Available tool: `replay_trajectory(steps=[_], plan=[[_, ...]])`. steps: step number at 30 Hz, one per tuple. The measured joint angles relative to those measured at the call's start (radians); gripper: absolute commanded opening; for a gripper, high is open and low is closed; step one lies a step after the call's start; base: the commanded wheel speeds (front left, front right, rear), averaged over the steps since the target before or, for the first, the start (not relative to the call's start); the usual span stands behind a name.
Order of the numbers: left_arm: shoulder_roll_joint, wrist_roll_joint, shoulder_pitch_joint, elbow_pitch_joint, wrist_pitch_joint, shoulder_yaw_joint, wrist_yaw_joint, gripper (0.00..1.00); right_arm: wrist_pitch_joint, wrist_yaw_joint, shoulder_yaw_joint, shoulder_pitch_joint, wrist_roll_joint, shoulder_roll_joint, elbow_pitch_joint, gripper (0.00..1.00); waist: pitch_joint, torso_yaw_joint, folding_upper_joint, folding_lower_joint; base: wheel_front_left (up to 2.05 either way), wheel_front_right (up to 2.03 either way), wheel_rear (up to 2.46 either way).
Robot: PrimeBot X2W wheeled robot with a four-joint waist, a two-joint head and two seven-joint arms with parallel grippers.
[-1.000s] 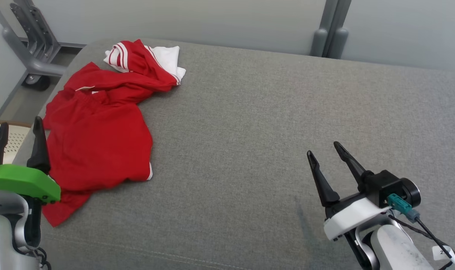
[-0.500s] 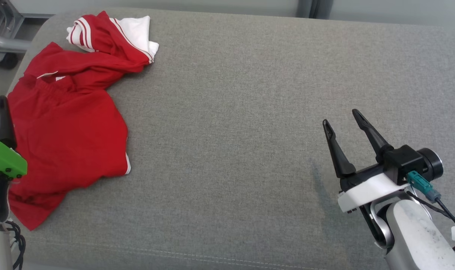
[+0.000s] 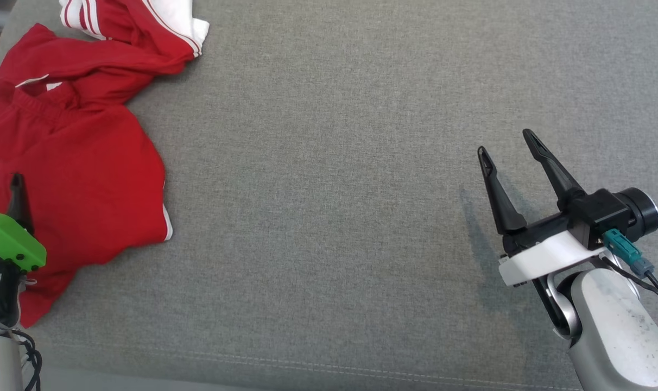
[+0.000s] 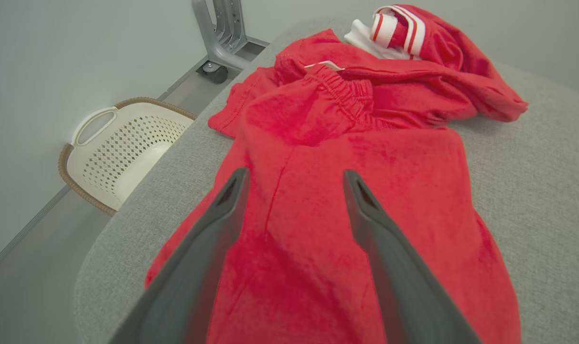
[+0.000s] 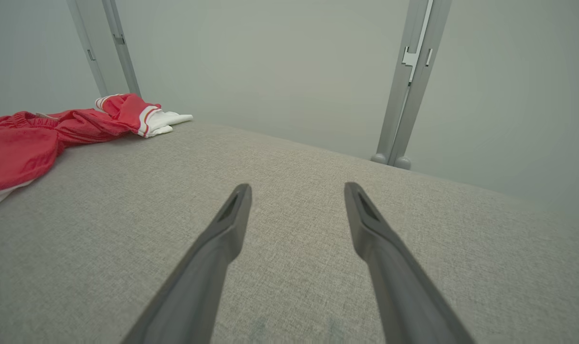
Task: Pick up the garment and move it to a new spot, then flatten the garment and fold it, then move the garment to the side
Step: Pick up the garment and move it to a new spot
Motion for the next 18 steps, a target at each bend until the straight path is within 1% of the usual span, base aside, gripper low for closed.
replay_trajectory(steps=[5, 16, 17, 18], plan=[[0.0, 0.0, -0.015, 0.05, 0.028, -0.016, 0.0, 1.0, 0.0, 0.004, 0.0, -0.017, -0.001, -0.018, -0.004, 1.0, 0.031, -0.002, 0.0, 0.0, 0.0, 0.0, 0.0], [-0.001, 0.0, -0.049, 0.135, 0.06, -0.022, 0.012, 1.0, 0.0, 0.01, -0.001, -0.034, -0.003, -0.026, -0.005, 1.0, 0.075, -0.017, 0.0, 0.0001, 0.0, 0.0, 0.0], [-0.002, 0.0, -0.056, 0.145, 0.059, -0.023, 0.012, 0.56, 0.0, 0.01, -0.003, -0.034, -0.003, -0.027, -0.005, 1.0, 0.078, -0.018, 0.0, 0.0, 0.0, 0.0, 0.0], [-0.003, 0.0, -0.063, 0.152, 0.058, -0.022, 0.013, 0.33, 0.0, 0.01, -0.004, -0.034, -0.003, -0.029, -0.004, 1.0, 0.079, -0.019, 0.0, 0.0, 0.0, 0.0, 0.0]])
